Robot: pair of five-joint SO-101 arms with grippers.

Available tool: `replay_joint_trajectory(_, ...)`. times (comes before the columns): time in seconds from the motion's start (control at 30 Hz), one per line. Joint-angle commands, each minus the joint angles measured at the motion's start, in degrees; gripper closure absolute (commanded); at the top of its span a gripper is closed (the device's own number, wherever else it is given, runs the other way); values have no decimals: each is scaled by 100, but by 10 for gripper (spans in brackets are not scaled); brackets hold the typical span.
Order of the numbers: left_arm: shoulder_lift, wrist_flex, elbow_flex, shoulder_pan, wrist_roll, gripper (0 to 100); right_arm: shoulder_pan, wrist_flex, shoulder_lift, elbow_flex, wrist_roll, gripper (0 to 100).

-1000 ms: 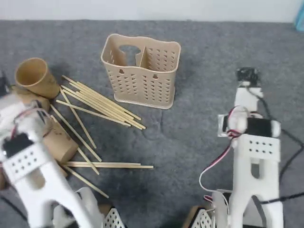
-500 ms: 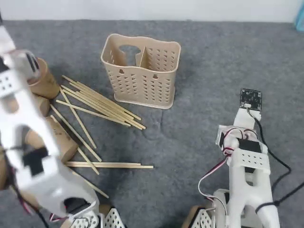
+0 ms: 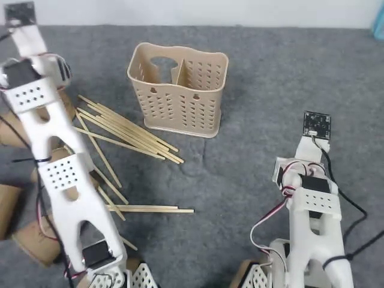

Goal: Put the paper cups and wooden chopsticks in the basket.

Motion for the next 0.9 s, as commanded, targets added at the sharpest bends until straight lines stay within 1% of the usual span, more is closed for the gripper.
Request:
replay_joint_trajectory(0.0,62,-70,-66,35,-44,833,48,-119,-268,-18,141,908)
replay_joint_trajectory(0.13,352,-440,22,-79,-18,834,48,-119,-259,-18,149,906)
replay_joint_trajectory(0.33,475,-440,22,-70,-18,848,48,-233,-259,9,149,908)
replay_joint_trajectory(0.4,466,-316,-119,-70,-18,904,48,-356,-259,79,158,908)
replay_joint_trajectory(0.47,466,-9,-435,-62,-53,992,48,-382,-259,88,158,908)
replay_joint_trajectory(0.6,149,325,-356,0,-53,988,48,-391,-259,97,158,905)
replay_joint_trajectory(0.87,-765,343,-356,-158,-18,988,48,-391,-259,97,158,905)
